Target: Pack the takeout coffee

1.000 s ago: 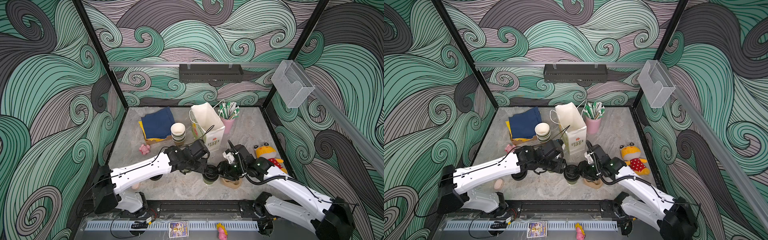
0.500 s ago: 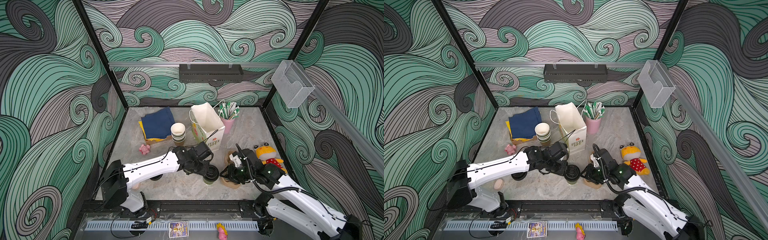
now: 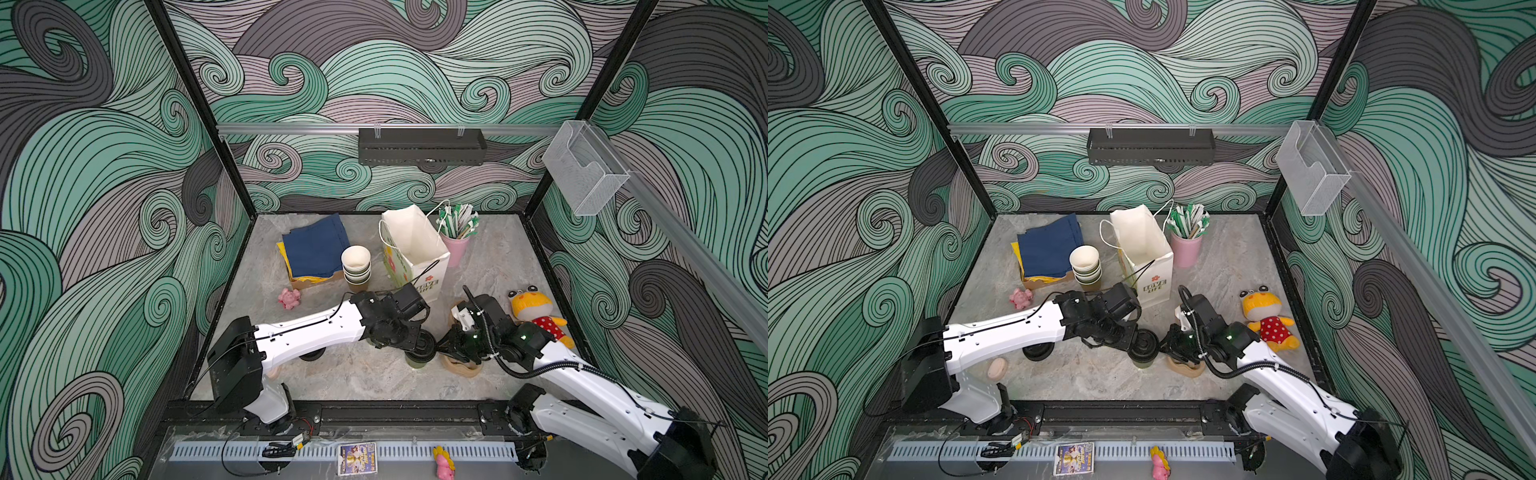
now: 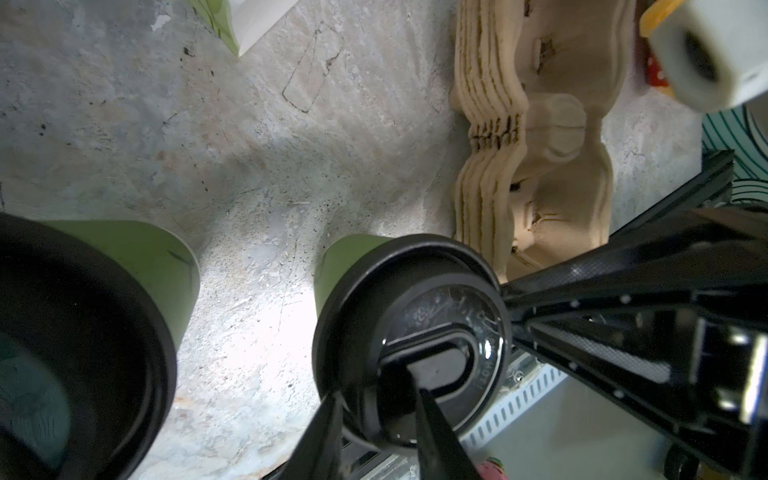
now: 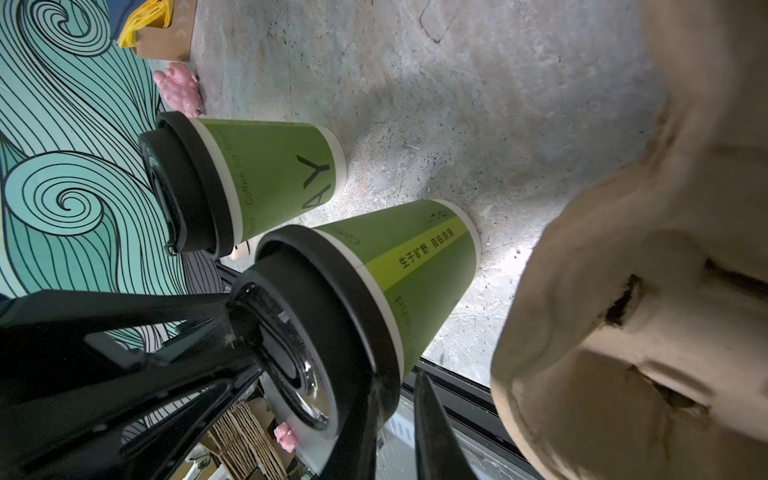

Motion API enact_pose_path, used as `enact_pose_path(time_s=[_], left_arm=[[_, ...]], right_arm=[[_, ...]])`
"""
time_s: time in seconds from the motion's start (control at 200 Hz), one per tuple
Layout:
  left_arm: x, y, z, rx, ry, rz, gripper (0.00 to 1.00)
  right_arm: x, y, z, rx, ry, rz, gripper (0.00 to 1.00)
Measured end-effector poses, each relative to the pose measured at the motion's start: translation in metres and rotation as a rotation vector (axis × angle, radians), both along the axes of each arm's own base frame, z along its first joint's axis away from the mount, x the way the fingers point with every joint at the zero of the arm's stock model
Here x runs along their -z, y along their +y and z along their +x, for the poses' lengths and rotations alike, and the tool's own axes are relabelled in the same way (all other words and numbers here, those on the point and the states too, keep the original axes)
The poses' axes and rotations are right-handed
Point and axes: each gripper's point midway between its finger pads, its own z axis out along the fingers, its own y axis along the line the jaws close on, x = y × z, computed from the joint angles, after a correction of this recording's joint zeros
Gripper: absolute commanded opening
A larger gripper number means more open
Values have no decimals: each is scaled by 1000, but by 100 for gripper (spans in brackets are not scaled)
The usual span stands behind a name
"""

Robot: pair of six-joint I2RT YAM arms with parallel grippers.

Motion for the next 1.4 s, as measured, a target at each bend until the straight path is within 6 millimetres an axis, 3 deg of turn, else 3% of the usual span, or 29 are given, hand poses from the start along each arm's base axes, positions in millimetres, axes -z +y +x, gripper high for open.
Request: enact_pose_path(time_s=[0.255, 0.685, 0.76, 0.886, 1.046, 1.141, 1.281, 1.401], left_arm=[[1, 1, 3, -11, -9, 7, 27], [1, 3, 4, -22, -13, 15, 26], [3, 5, 5, -26, -16, 25, 26], [3, 5, 5, -29, -17, 27, 26], [4, 6, 5, -29, -15, 32, 26], [4, 5, 5, -29, -15, 30, 26], [3, 3, 4, -25, -10, 20, 25], [3, 2, 3, -22, -6, 15, 24]], right_arm=[[1, 1, 0, 5, 7, 7, 12], [3, 2, 0, -20, 43, -38, 10], [2, 1, 1, -23, 40, -46, 14], [-3, -7, 2, -13, 0, -74, 28], [-29, -12, 3, 8, -116, -21, 42], [-28, -10, 3, -9, -112, -15, 47], [-14, -6, 1, -35, -51, -39, 45], [-10, 0, 0, -62, -29, -34, 35]])
